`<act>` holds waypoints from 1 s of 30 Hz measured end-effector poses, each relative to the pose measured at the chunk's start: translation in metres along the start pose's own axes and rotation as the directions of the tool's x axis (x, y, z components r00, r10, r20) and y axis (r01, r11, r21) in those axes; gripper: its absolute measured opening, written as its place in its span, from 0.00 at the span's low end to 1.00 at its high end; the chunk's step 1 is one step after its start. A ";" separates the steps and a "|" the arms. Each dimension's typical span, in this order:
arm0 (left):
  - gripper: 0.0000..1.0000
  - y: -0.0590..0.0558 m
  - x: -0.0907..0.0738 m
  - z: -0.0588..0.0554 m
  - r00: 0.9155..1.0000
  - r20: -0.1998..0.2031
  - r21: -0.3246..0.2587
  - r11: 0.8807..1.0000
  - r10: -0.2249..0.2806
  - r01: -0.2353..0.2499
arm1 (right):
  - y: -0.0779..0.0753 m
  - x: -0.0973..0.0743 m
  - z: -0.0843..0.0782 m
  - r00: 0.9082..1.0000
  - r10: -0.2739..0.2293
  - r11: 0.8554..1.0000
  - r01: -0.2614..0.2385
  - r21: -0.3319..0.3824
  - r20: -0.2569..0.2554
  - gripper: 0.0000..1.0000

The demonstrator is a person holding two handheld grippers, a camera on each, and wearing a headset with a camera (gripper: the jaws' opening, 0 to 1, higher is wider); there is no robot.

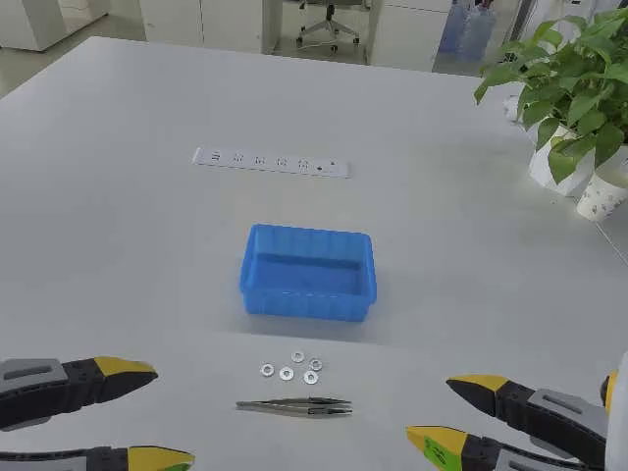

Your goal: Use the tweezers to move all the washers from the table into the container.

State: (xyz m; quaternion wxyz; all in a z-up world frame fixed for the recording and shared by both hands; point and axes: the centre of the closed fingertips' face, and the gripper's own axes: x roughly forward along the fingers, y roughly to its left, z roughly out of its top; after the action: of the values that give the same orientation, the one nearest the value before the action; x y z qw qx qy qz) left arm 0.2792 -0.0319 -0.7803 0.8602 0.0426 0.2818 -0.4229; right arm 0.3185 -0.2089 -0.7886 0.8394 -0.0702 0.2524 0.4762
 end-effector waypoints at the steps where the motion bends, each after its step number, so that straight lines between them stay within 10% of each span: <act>1: 0.55 0.000 0.000 0.000 1.000 0.000 0.001 1.000 0.000 0.000 | 0.000 0.000 0.000 1.000 0.001 1.000 -0.001 -0.001 0.000 0.45; 30: 0.56 0.000 0.002 -0.011 0.999 -0.034 0.005 1.000 0.010 -0.009 | 0.004 0.003 -0.004 1.000 0.006 1.000 -0.006 -0.003 -0.013 0.45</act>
State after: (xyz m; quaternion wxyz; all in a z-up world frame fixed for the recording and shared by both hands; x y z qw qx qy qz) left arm 0.2746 -0.0297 -0.7905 0.8571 0.0534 0.2952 -0.4187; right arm 0.3149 -0.2059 -0.7925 0.8361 -0.0737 0.2575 0.4787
